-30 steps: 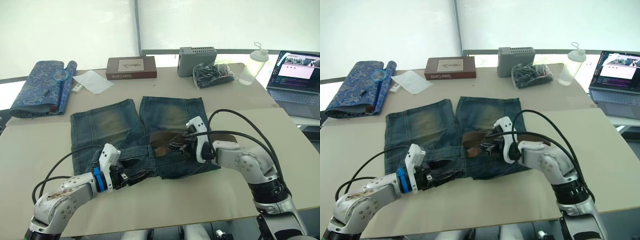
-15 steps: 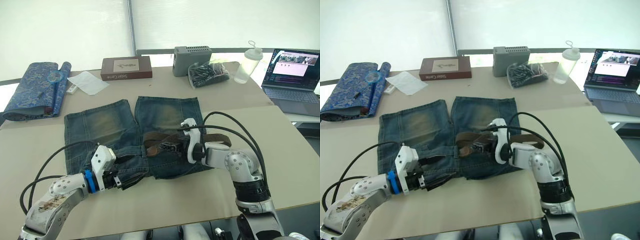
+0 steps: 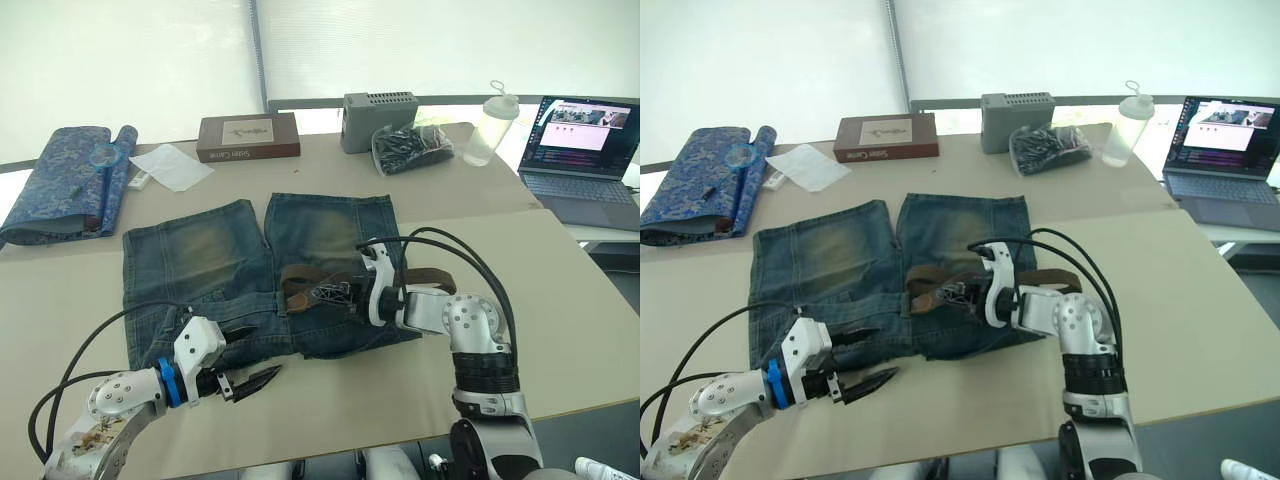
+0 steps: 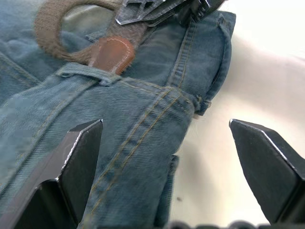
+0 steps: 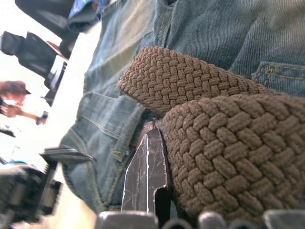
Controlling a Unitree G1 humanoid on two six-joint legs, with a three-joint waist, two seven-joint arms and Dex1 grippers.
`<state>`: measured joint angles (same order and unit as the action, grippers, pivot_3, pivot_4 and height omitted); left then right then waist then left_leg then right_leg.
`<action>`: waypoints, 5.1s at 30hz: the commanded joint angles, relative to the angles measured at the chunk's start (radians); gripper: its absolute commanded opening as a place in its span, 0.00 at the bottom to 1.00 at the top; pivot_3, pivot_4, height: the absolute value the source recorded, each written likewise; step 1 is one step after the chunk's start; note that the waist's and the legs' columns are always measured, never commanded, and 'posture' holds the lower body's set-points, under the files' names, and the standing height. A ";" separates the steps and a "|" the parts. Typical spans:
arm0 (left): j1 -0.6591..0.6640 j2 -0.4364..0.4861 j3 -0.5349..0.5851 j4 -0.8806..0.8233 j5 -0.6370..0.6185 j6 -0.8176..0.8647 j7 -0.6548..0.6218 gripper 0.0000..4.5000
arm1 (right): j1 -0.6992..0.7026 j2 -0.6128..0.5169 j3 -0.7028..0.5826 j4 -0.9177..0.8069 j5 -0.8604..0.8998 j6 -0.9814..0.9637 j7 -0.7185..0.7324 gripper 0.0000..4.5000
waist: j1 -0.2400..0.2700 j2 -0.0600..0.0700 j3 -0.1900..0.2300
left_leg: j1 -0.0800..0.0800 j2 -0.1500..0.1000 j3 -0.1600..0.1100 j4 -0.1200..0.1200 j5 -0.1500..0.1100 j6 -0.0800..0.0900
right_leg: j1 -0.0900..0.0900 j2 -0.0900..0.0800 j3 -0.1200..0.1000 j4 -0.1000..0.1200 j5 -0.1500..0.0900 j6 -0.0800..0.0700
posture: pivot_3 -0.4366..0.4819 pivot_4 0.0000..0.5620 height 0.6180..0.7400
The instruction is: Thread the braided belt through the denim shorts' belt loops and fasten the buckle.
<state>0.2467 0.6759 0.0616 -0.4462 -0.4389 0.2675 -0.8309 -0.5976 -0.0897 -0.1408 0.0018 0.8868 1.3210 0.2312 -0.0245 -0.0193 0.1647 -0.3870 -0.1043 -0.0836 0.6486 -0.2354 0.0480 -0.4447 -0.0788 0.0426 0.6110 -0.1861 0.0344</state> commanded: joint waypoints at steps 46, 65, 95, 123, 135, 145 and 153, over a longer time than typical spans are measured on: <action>0.058 -0.176 0.000 0.114 0.099 -0.165 0.070 0.99 | -0.026 -0.014 0.157 -0.013 -0.192 -0.058 0.041 0.00 | -0.004 0.001 -0.001 | 0.004 0.001 0.004 0.000 0.000 0.000 | 0.002 0.000 0.000 0.001 0.001 -0.001 | 0.48 0.27 1.00; 0.059 -0.173 -0.031 0.079 0.114 -0.105 0.103 0.99 | -0.032 0.148 0.132 -0.015 -0.195 0.006 0.002 0.00 | -0.010 0.003 -0.003 | 0.006 0.002 0.004 -0.001 -0.001 -0.001 | 0.004 0.001 -0.001 0.001 0.001 -0.002 | 0.48 0.27 1.00; -0.125 -0.242 0.282 0.106 -1.066 0.561 0.716 0.99 | -0.092 0.248 0.070 0.223 -0.168 -0.085 0.068 0.00 | -0.022 0.000 -0.008 | 0.018 0.010 0.008 -0.001 -0.006 -0.006 | 0.008 0.004 -0.005 0.001 0.002 -0.004 | 0.48 0.27 1.00; -0.172 -0.276 0.255 0.144 -1.198 0.577 0.824 0.00 | -0.054 0.167 0.190 0.113 -0.207 -0.121 0.155 0.19 | -0.018 0.000 -0.008 | 0.016 0.010 0.010 -0.001 -0.007 -0.007 | 0.006 0.004 -0.004 0.001 0.002 -0.006 | 0.48 0.27 1.00; -0.187 -0.302 0.261 0.141 -1.232 0.553 0.867 0.00 | 0.063 -0.173 0.388 -0.278 -0.287 -0.386 0.466 0.28 | -0.012 0.000 -0.008 | 0.013 0.010 0.010 0.001 -0.008 -0.006 | 0.006 0.003 -0.005 -0.001 0.002 -0.006 | 0.48 0.27 1.00; -0.211 -0.296 0.257 0.141 -1.243 0.548 0.891 0.00 | 0.032 -0.249 0.634 -0.118 -0.581 -0.675 0.549 0.01 | 0.001 -0.001 -0.007 | 0.013 0.011 0.010 0.001 -0.008 -0.007 | 0.006 0.003 -0.005 0.000 0.002 -0.006 | 0.48 0.27 1.00; -0.187 -0.264 0.315 0.108 -1.288 0.527 0.932 0.00 | 0.042 -0.223 0.674 0.065 -0.694 -0.670 0.533 0.01 | 0.008 -0.002 -0.008 | 0.015 0.011 0.010 0.002 -0.008 -0.007 | 0.007 0.003 -0.005 0.000 0.002 -0.007 | 0.48 0.27 1.00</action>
<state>0.0606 0.3915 0.3188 -0.2927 -1.6899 0.8295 0.1003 -0.5753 -0.3077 0.5343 0.0200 0.2187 0.6143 0.7809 -0.0166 -0.0209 0.1571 -0.3715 -0.0924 -0.0733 0.6503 -0.2432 0.0403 -0.4372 -0.0754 0.0381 0.6110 -0.1836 0.0275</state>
